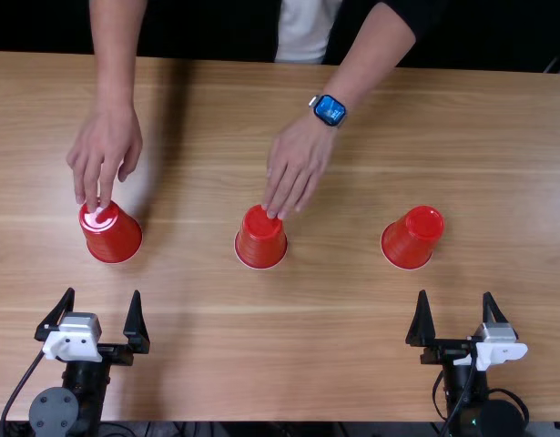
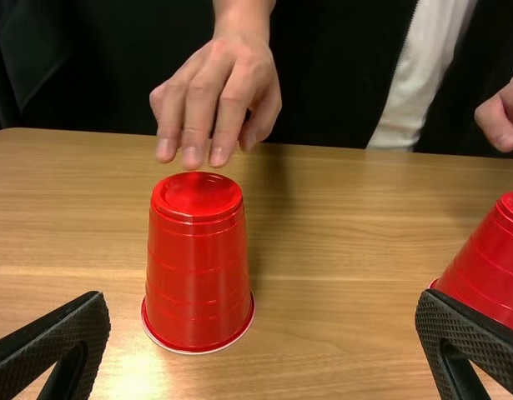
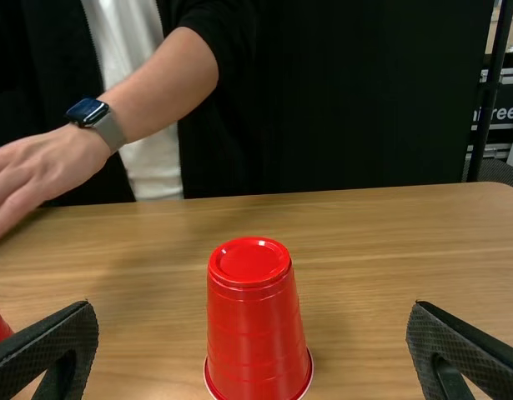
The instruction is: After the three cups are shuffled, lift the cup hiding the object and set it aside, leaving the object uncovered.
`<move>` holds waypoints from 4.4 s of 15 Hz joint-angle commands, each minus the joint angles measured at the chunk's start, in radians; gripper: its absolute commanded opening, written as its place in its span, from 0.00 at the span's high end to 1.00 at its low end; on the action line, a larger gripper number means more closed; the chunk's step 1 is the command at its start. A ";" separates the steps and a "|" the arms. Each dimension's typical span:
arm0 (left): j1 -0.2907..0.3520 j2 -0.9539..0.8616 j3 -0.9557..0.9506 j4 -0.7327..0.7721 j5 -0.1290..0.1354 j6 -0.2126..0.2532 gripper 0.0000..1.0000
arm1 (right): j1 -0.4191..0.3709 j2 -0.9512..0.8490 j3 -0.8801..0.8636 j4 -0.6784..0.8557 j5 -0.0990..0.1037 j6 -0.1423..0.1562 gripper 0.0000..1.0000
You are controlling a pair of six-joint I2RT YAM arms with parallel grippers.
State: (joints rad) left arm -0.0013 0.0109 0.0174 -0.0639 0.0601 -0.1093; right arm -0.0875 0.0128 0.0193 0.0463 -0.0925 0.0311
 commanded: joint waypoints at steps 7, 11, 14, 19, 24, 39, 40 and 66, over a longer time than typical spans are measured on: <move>-0.011 -0.011 -0.017 -0.012 0.012 -0.005 0.00 | 0.000 -0.013 -0.005 0.004 0.008 -0.002 0.00; -0.011 -0.011 -0.017 -0.012 0.012 -0.005 0.00 | 0.000 -0.013 -0.005 0.004 0.008 -0.002 0.00; -0.011 -0.011 -0.017 -0.012 0.012 -0.005 0.00 | 0.000 -0.013 -0.005 0.004 0.008 -0.002 0.00; -0.011 -0.011 -0.017 -0.012 0.012 -0.005 0.00 | 0.000 -0.013 -0.005 0.004 0.008 -0.002 0.00; -0.011 -0.011 -0.017 -0.012 0.012 -0.005 0.00 | 0.000 -0.013 -0.005 0.004 0.008 -0.002 0.00; -0.003 -0.011 0.053 0.023 0.021 0.004 0.00 | -0.012 -0.011 0.103 0.013 -0.031 -0.003 0.00; -0.002 -0.011 0.119 -0.021 0.015 0.004 0.00 | -0.012 0.064 0.160 0.017 -0.031 -0.003 0.00; 0.050 1.103 1.328 -1.193 -0.027 0.025 0.00 | -0.003 1.139 1.220 -1.089 -0.044 -0.180 0.00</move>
State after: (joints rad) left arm 0.0475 1.1145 1.3144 -1.2552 0.0341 -0.0921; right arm -0.0879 1.1580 1.2079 -1.0405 -0.1234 -0.1474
